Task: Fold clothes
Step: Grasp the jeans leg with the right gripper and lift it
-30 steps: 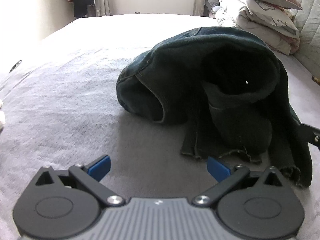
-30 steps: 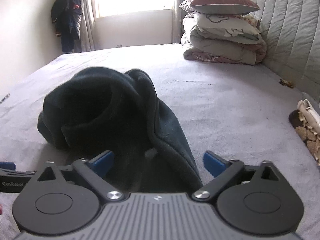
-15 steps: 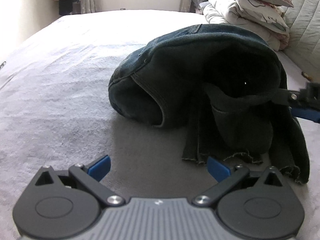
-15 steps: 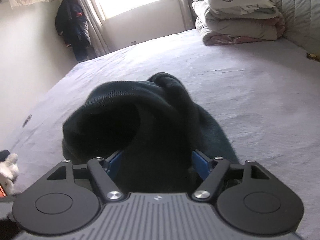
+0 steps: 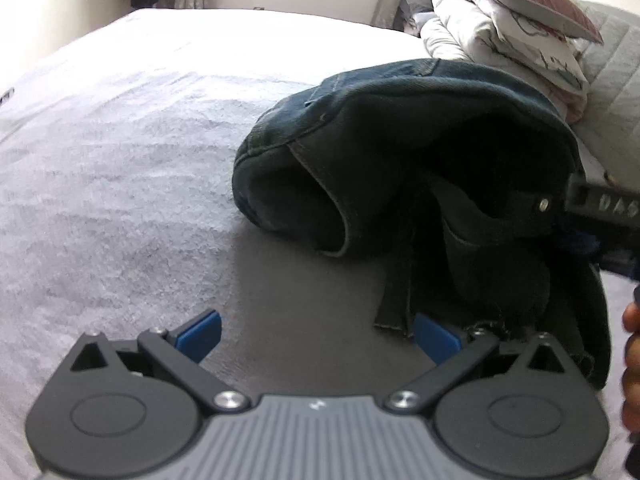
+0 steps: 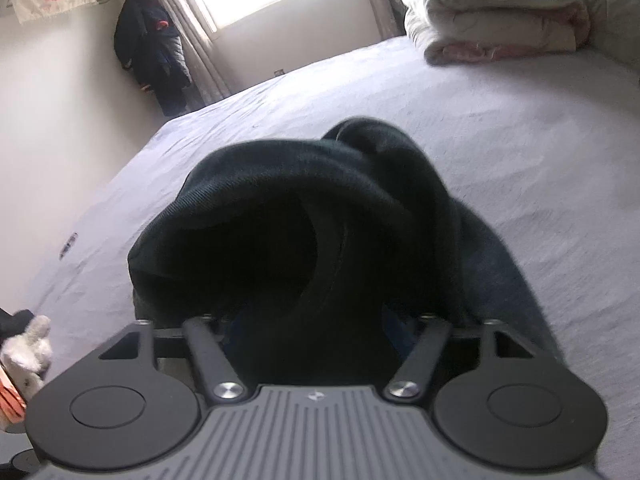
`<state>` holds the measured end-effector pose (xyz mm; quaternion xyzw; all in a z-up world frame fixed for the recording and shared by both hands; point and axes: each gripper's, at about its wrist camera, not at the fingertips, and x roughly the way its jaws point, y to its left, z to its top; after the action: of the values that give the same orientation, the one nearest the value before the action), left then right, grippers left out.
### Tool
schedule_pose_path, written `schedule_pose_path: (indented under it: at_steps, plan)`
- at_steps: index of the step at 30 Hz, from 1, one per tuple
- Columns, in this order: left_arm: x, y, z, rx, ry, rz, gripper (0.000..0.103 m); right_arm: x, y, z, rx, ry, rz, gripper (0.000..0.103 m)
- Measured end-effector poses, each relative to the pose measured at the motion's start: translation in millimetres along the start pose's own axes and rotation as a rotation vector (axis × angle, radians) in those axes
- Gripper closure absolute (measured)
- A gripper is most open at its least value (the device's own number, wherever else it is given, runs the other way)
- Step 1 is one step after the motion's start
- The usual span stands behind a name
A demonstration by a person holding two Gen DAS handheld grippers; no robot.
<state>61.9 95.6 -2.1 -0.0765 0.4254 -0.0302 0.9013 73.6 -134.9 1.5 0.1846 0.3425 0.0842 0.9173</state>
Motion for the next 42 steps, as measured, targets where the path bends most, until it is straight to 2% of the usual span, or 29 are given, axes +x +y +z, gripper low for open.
schedule_pose_path:
  at_steps: [1,3,6,12,21,26,31,42]
  plan:
    - [1,2,0,-0.017,0.006,-0.014,0.0,1,-1,-1,0.001,0.003,0.003,0.066]
    - [2,4,1,-0.035,0.012,-0.032,0.0,0,-4,-4,-0.001,0.009,0.01,0.083]
    - [1,4,2,-0.047,0.0,-0.045,0.0,-5,-7,-7,-0.013,0.012,0.015,0.093]
    - [-4,7,4,-0.106,-0.046,-0.072,0.0,-26,-16,-9,-0.028,-0.028,-0.01,0.094]
    - [-6,8,3,-0.114,-0.073,-0.055,0.0,-84,-35,-9,-0.084,-0.145,-0.099,0.094]
    - [-9,8,1,-0.114,-0.082,-0.053,0.0,-104,-52,-14,-0.108,-0.161,-0.138,0.094]
    - [-11,7,-3,-0.099,-0.09,-0.046,0.0,-106,-63,-22,-0.162,-0.126,-0.157,0.094]
    - [-8,5,-3,-0.091,-0.088,-0.037,0.0,-85,-68,-74,-0.317,0.101,-0.119,0.094]
